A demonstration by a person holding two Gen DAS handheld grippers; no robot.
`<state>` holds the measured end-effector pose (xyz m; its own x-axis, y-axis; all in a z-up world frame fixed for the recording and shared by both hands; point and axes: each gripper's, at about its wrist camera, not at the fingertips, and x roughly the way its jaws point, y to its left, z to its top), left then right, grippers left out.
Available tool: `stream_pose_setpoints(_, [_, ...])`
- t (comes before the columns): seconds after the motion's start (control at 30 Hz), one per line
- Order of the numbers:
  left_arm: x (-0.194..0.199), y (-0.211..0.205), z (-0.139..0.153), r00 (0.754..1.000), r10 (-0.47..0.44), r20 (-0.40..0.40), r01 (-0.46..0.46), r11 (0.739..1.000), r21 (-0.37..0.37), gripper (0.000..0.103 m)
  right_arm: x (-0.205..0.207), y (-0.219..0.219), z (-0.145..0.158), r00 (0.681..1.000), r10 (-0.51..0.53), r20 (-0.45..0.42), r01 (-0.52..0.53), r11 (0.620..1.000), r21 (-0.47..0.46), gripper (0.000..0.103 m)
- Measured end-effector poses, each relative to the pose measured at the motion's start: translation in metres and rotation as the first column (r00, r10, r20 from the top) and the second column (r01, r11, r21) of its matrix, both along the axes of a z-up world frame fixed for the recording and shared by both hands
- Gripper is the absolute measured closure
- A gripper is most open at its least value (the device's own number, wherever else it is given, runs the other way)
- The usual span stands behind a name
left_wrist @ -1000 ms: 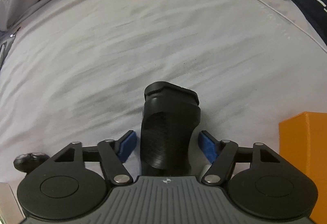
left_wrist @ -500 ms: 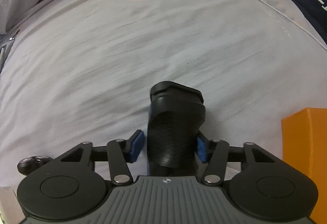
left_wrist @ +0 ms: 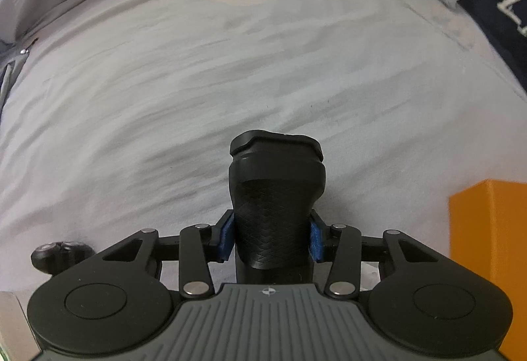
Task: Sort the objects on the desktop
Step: 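Lift the black shaver with the left tool and carry it to the box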
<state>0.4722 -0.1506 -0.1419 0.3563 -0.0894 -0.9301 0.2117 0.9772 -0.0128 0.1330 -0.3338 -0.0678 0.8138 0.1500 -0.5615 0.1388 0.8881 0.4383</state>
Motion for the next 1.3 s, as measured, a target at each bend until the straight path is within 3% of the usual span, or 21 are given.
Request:
stream_pose_setpoints(0.4, [-0.018, 0.023, 0.041, 0.995, 0.028, 0.1, -0.014, 0.991, -0.136, 0.059, 0.0, 0.0, 0.003, 1.0, 0.005, 0.009, -0.005, 1.0, -0.004, 0.0])
stream_pose_setpoints(0.77, [-0.05, 0.041, 0.083, 0.981, 0.043, 0.19, -0.004, 0.98, -0.201, 0.059, -0.003, 0.014, 0.013, 0.998, 0.043, 0.035, -0.043, 0.999, -0.021, 0.0])
stream_pose_setpoints(1.07, [-0.094, 0.066, 0.133, 0.953, 0.092, 0.288, -0.003, 0.955, -0.296, 0.059, -0.009, 0.034, 0.023, 0.994, 0.091, 0.058, -0.089, 0.995, -0.046, 0.0])
stream_pose_setpoints(1.3, [-0.144, 0.08, 0.171, 0.932, 0.097, 0.351, 0.024, 0.946, -0.323, 0.059, -0.013, 0.05, 0.03, 0.989, 0.129, 0.075, -0.124, 0.99, -0.066, 0.0])
